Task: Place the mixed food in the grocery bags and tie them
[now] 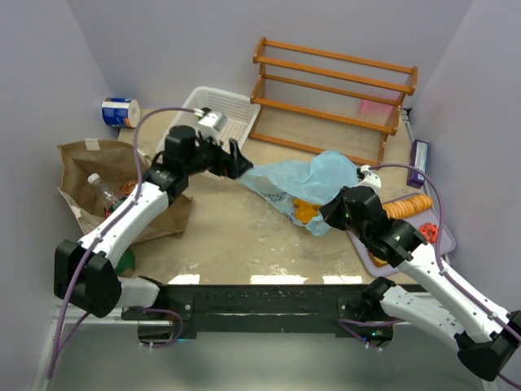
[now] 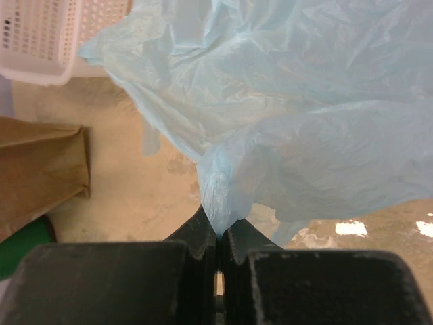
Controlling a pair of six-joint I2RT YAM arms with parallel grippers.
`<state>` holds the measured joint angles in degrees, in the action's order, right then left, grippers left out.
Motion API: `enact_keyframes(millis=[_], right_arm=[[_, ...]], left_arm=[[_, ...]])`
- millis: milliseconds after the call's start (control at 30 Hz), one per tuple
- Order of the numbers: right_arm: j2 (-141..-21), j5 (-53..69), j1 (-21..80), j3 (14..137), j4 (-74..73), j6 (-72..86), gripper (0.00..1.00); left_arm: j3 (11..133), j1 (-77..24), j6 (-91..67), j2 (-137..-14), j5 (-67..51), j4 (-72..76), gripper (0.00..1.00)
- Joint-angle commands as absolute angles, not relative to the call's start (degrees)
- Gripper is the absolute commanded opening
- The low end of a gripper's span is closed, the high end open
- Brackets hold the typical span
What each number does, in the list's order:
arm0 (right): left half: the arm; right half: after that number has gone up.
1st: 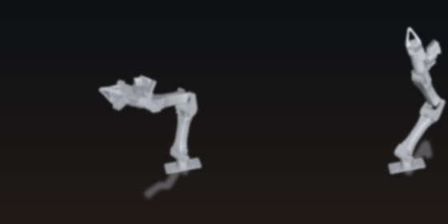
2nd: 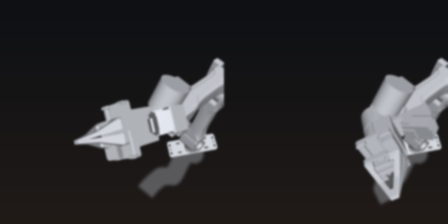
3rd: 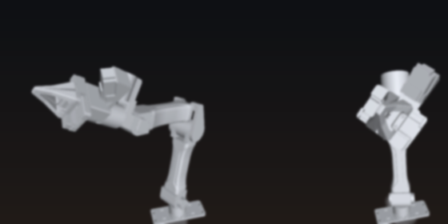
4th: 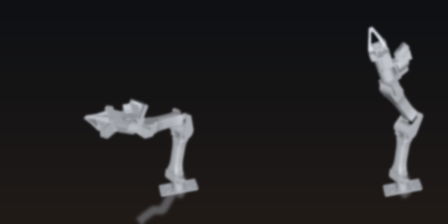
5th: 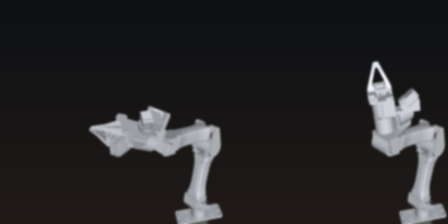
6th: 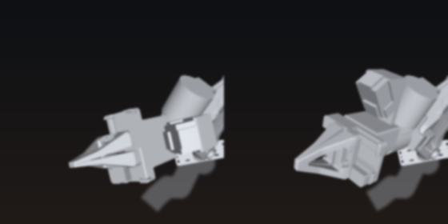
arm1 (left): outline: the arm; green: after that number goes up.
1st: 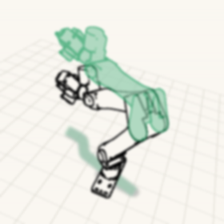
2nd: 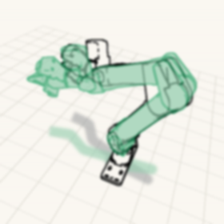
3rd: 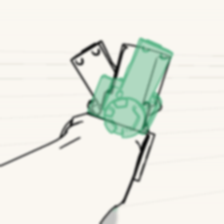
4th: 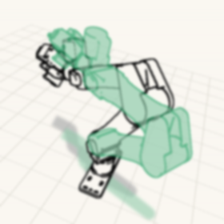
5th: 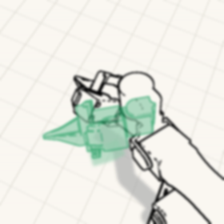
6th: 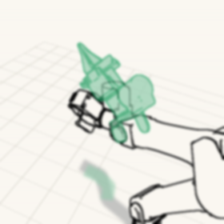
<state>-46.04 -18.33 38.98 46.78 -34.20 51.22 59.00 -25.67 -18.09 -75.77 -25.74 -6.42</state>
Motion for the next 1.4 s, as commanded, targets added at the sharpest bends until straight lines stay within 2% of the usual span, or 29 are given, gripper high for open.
enact_keyframes(millis=[0,267,400,533,800,1000,1367], right_arm=[[-44.74,-24.51,39.02,49.13,-38.84,50.28,0.0],[-45.97,-23.38,39.02,48.78,-37.62,52.99,0.0],[-47.02,-22.5,39.11,48.78,-36.56,53.26,0.0],[-49.3,-21.27,39.02,49.22,-35.78,53.17,0.0],[-55.8,-17.5,39.02,50.01,-31.74,53.0,0.0],[-59.68,-15.29,39.11,51.94,-30.68,52.21,0.0],[-61.61,-13.89,39.02,51.77,-29.36,51.24,0.0]], left_arm=[[67.39,-15.41,-21.42,-80.14,-14.52,-8.8,0.94],[86.29,-12.66,-21.35,-107.11,2.61,-7.56,0.93],[97.97,-12.13,-23.02,-117.93,7.11,-8.88,0.94],[103.09,-10.73,-26.45,-126.19,7.82,-8.35,0.95],[105.46,-7.03,-36.29,-132.61,3.6,-0.88,0.96],[111.53,-5.8,-38.23,-138.59,3.08,-1.41,0.96],[113.73,-4.92,-41.22,-142.65,5.0,4.74,0.95]])
